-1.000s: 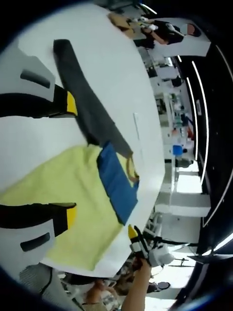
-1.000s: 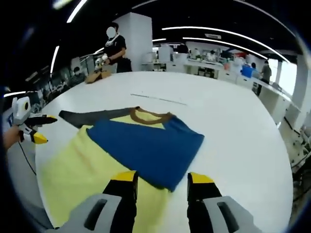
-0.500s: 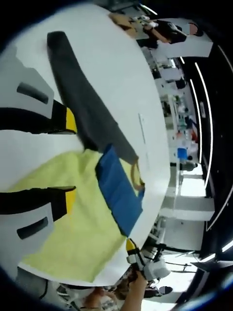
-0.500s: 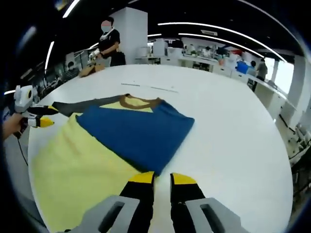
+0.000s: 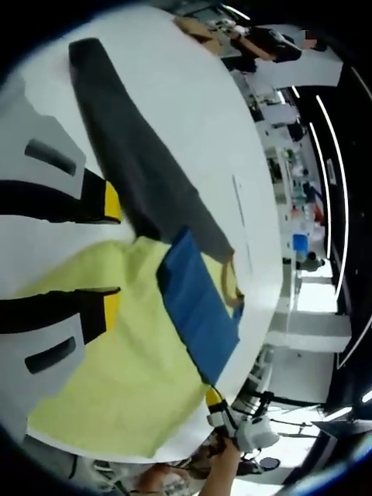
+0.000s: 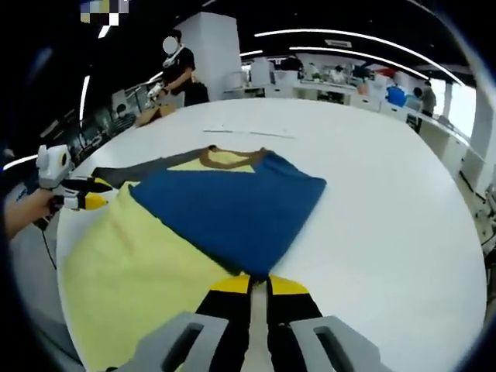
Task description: Fold the garment on the visible template until the final outline fits inside the template.
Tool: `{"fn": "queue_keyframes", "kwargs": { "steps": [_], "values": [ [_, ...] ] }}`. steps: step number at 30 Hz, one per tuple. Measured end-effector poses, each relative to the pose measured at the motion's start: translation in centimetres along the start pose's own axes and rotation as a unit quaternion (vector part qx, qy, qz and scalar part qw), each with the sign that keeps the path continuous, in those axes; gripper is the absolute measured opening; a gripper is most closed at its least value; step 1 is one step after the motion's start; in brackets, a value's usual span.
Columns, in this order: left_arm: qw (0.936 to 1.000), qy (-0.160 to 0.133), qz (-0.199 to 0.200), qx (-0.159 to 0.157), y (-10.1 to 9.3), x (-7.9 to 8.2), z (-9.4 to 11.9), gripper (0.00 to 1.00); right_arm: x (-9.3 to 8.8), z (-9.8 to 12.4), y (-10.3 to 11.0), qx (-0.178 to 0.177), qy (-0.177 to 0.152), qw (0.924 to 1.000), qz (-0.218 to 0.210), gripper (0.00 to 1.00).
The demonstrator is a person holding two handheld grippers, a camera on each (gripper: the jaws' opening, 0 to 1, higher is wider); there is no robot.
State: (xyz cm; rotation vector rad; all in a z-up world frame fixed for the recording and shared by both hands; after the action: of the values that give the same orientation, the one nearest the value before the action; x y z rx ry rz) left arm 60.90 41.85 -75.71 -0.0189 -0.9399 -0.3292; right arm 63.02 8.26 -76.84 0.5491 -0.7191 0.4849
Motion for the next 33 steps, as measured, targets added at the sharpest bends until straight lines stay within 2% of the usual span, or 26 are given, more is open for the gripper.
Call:
{"fn": "queue_keyframes", "kwargs": {
  "steps": [4,8,17,26,33],
  "values": [
    [0.9998,0.018,-0.009,0.002,0.0,-0.7,-0.4,0.24,-0.2,-0.1,-0.2,-0.004,0.004,1.0,-0.003,0.0],
    [0.9994,0.035,-0.004,0.006,0.1,-1.3,-0.7,0.15,-0.2,0.1,-0.3,-0.011,0.007,0.9999,0.003,0.0],
    [0.9995,0.031,0.004,0.007,-0.1,-1.1,-1.0,0.02,-0.4,0.7,-1.0,-0.042,0.019,0.9989,0.012,0.0],
    [0.9994,0.033,0.004,0.01,-0.1,-1.1,-0.9,0.0,-0.3,1.2,-2.2,-0.08,0.032,0.9956,0.036,0.0],
    [0.9994,0.034,0.004,0.003,-0.7,-1.1,-0.8,0.0,-0.4,1.4,-2.6,-0.088,0.037,0.9949,0.032,0.0]
  ]
}}
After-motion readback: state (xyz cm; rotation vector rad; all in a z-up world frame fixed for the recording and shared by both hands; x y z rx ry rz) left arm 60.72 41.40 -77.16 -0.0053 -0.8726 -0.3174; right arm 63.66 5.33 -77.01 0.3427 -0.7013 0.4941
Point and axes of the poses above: the point that each gripper's makers call its tool centre point, and the gripper's own axes: z roughly backward along the fingers, y roughly to its left, x roughly out of its top, the point moved 2 cm from there along z, roughly backward along the fingers, and after that the axes turned 14 degrees about x, right-handed, at the moved point
